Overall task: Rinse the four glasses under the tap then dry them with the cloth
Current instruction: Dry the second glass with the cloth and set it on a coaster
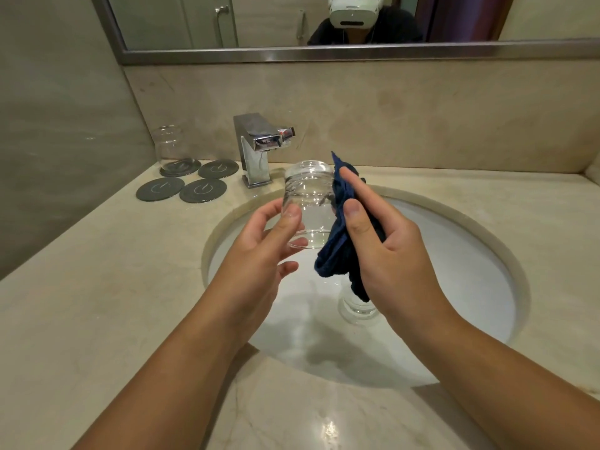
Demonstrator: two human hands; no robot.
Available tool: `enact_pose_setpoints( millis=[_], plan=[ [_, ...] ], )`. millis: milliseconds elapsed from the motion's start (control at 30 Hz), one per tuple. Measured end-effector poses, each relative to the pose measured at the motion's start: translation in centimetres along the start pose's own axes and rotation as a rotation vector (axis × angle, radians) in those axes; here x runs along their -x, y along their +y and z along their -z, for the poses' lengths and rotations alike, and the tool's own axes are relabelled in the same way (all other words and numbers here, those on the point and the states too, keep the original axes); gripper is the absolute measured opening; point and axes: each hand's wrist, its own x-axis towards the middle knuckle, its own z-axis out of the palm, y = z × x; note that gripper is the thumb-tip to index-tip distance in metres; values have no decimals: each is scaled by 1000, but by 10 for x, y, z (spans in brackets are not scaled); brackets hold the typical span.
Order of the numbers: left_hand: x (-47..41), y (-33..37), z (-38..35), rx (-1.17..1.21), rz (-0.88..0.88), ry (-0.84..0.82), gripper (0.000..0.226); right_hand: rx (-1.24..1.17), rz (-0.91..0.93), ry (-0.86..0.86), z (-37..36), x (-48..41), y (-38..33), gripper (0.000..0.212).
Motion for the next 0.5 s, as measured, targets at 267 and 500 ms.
enact_pose_setpoints(
  millis=[267, 500],
  plan=[
    [-3, -4, 6, -84, -67, 15, 76, 82, 33, -36, -2, 0, 2, 40],
    [-1, -1, 7, 52, -7, -45, 53, -23, -35, -37, 0, -5, 1, 37]
  ],
)
